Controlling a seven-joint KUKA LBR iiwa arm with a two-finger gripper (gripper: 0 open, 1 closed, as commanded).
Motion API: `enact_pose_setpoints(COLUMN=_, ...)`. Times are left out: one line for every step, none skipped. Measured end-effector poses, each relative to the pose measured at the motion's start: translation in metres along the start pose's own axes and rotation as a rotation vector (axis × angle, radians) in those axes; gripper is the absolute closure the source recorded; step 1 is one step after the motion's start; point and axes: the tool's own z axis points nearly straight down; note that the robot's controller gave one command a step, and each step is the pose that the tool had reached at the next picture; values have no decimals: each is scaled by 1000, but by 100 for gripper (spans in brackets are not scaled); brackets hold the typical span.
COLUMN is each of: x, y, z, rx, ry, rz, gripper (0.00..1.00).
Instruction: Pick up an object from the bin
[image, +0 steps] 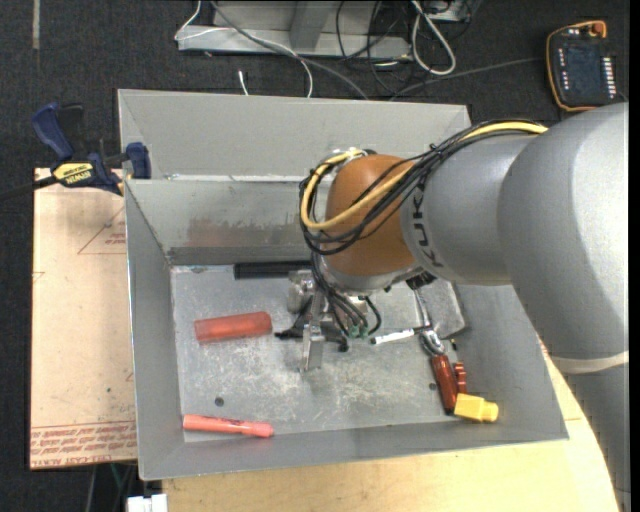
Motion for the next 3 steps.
enact_pose_setpoints(x=11, y=18, z=-66, rx=-8, ry=-17, rz=173, gripper=0)
enact_pose_setpoints(x=0, y=1, z=-2, rx=-1, ry=-1, rz=8, gripper=0)
enact_pose_setpoints(x=13, y=-12, z=0, rx=-10, ry=-17, rz=221, gripper=0)
